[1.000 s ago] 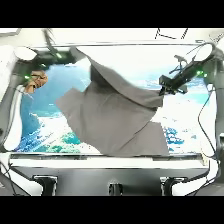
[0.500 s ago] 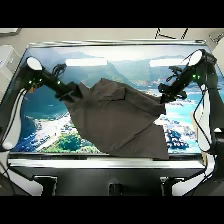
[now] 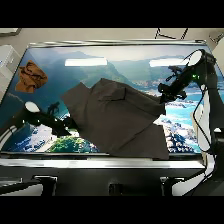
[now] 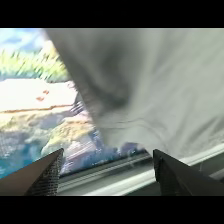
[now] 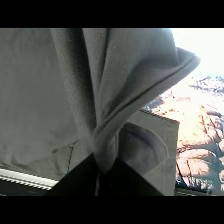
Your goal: Fold the clothes and pants, and hang the long-sleeved shirts on hangers.
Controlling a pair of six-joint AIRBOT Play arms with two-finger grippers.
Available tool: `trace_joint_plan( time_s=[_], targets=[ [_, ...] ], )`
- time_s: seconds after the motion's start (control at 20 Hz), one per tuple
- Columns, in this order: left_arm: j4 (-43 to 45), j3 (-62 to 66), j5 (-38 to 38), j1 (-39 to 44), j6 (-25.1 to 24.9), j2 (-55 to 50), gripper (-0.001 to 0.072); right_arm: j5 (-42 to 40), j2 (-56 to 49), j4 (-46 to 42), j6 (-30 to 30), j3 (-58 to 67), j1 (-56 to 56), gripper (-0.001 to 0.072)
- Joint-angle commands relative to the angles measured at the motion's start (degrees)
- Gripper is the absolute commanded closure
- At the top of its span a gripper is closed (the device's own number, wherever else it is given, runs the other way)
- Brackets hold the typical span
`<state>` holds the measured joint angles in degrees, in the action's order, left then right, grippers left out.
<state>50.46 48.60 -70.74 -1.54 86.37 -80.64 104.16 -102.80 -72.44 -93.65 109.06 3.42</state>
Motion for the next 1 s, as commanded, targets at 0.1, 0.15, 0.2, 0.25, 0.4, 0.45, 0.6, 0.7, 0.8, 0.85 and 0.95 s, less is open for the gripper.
trace_joint_plan(
  time_s=[0.1,0.15,0.2,0.25,0.4,0.45,0.6,0.7,0.8,0.85,0.95],
  targets=[
    [-9.81,-9.20,15.06,2.45,-4.09,1.64,0.0304,-0.57,-0.04,-0.02,0.02,-0.02,-0.04,0.0677],
    [-11.34,-9.20,18.18,2.82,-4.09,1.62,0.0344,-1.18,-0.04,-0.24,0.02,-0.02,-0.04,0.0677],
    [-12.81,-9.20,21.24,2.91,-3.89,1.62,0.0349,-1.99,-0.04,-0.66,0.02,-0.02,-0.04,0.0677],
    [-13.94,-9.03,23.58,2.60,-3.91,1.62,0.0419,-2.71,-0.04,-1.46,0.02,-0.02,-0.04,0.0677],
    [-14.19,-5.49,26.27,-0.09,-4.66,1.29,0.0684,-3.08,-0.07,-9.05,0.02,-0.04,-0.02,0.0677],
    [-14.03,-3.52,26.25,-1.57,-4.61,0.90,0.0685,-3.17,-0.11,-12.28,0.04,-0.04,0.02,0.0677],
    [-14.01,4.07,26.25,-6.93,-4.55,-1.05,0.0686,-3.10,-0.33,-16.70,0.02,-1.29,0.02,0.0677],
    [-14.01,10.10,26.23,-10.19,-3.98,-3.58,0.0686,-2.12,-0.33,-16.33,-0.46,-4.92,0.00,0.0677],
    [-13.99,15.93,26.29,-11.54,-3.91,-6.80,0.0686,-0.87,0.20,-11.69,-2.64,-10.51,-0.07,0.0677],
    [-13.79,18.36,26.47,-11.43,-3.91,-8.66,0.0686,-2.01,0.94,-7.37,-2.54,-14.16,-0.48,0.0677],
    [-11.98,22.05,24.79,-10.49,-1.81,-12.15,0.0686,-6.14,2.25,-1.79,-2.60,-19.80,-0.87,0.0677]
  ],
)
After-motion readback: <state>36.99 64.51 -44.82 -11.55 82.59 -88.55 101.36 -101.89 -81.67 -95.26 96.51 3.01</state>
